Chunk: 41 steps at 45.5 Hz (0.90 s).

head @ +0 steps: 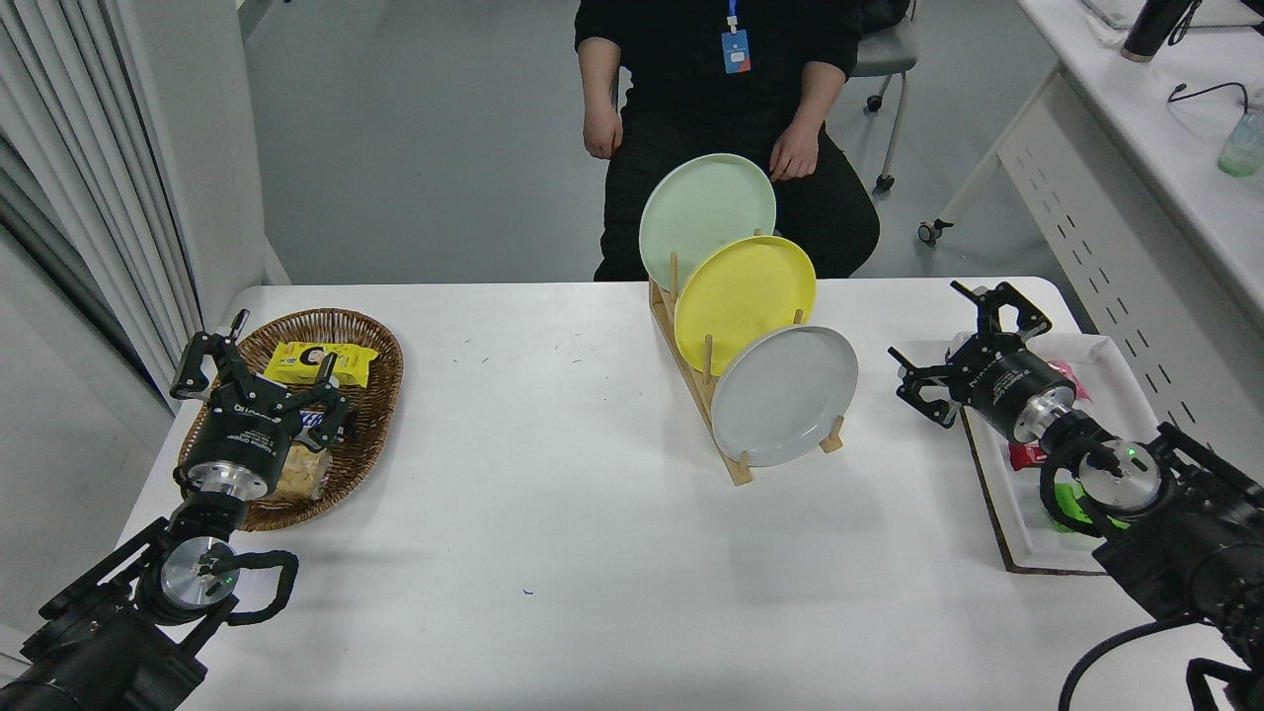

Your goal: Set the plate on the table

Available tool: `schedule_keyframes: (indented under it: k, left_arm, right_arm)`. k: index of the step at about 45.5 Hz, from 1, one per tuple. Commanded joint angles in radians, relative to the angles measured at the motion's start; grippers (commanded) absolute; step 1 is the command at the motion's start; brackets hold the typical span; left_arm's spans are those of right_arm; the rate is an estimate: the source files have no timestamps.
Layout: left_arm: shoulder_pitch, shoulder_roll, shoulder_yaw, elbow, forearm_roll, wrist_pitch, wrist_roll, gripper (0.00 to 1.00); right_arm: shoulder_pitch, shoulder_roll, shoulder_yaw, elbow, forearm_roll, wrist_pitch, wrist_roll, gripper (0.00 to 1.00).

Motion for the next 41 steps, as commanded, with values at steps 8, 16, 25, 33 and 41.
schedule_keyframes:
  k: [8, 16, 25, 33, 41]
  left_arm:
    - [0.0, 0.0, -0.001, 0.0, 0.0, 0.0, -0.002, 0.98]
    - [0.0, 0.0, -0.001, 0.0, 0.0, 0.0, 0.0, 0.98]
    - [0.0, 0.0, -0.001, 0.0, 0.0, 0.0, 0.0, 0.98]
    - [0.0, 0.0, -0.001, 0.0, 0.0, 0.0, 0.0, 0.98]
    - [0.0, 0.0, -0.001, 0.0, 0.0, 0.0, 0.0, 0.98]
  right_arm:
    - [0.0, 0.003, 0.003, 0.002, 0.0, 0.001, 0.0, 0.99]
    - [0.003, 0.002, 0.006, 0.0, 0.0, 0.002, 0.0, 0.99]
    - [-0.002, 0.002, 0.009, 0.0, 0.0, 0.002, 0.0, 0.99]
    - [-0.002, 0.005, 0.007, 0.002, 0.0, 0.002, 0.0, 0.99]
    - [0.009, 0.003, 0.004, 0.0, 0.0, 0.001, 0.0, 0.99]
